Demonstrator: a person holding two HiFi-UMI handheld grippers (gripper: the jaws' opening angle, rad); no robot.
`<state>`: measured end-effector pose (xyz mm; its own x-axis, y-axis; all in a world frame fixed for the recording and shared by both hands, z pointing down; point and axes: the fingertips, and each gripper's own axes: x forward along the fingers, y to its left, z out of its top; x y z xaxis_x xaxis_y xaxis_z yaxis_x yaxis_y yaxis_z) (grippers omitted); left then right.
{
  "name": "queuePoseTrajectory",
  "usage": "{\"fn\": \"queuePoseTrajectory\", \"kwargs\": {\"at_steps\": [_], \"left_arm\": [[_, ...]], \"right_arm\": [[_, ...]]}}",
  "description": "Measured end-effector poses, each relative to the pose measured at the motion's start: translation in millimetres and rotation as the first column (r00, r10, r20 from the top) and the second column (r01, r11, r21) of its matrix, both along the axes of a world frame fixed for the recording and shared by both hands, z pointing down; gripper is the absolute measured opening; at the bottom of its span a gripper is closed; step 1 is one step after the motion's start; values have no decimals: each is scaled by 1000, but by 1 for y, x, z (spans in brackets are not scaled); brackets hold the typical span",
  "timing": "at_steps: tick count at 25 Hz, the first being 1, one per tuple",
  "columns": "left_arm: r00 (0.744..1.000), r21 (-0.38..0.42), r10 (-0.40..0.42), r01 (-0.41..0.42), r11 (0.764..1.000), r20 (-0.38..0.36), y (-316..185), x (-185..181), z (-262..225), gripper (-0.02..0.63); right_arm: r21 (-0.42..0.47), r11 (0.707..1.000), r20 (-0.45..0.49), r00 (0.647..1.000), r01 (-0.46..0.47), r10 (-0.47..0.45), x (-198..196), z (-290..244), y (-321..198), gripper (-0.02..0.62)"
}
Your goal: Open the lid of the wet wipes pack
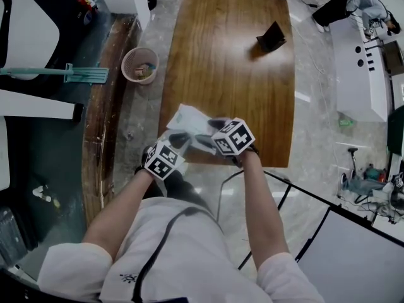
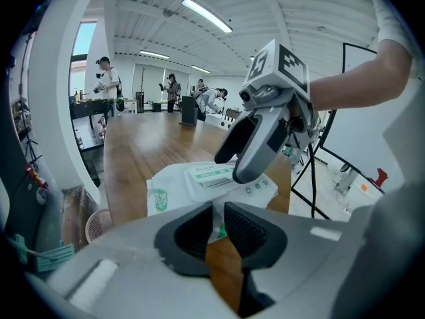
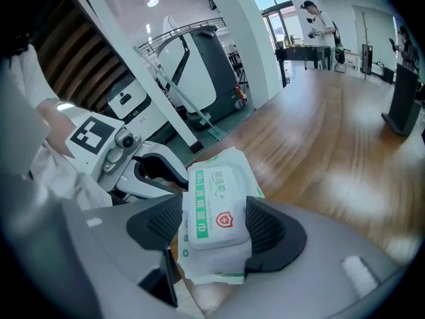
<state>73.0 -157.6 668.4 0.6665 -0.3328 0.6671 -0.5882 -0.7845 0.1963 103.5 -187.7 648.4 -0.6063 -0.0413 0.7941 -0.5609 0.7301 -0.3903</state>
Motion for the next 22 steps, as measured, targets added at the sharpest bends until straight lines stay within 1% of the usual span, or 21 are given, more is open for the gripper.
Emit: {"fn": "queuePoseTrajectory", "kwargs": {"at_steps": [3,7,14,18,20,22], "left_arm": [[1000,-2,0,0,1000,2,1,0,0,61],[1000,-5,-15,15,1000,-3,1,-1,-2,61],[1000,-6,-13,13,1000,-5,6,-2,-3,61],[1000,-1,-5,5,1000,-3,10,-6,-9,61],[1000,4,-5,5,1000,-5,12,-7,-13,61],[1000,16,-9,9,1000,-13,11,-7,-19,61]], "right_arm": [[58,998,-6,1000,1,-1,1,-6,-2,304],[102,995,8,1000,-17,17,4,-18,-8,304],[163,981,61,994,-101,92,16,-35,-23,293],[202,968,82,987,-151,137,20,-44,-34,245],[240,956,72,985,-171,158,25,-46,-39,222],[301,935,43,982,-186,181,31,-48,-47,146]]}}
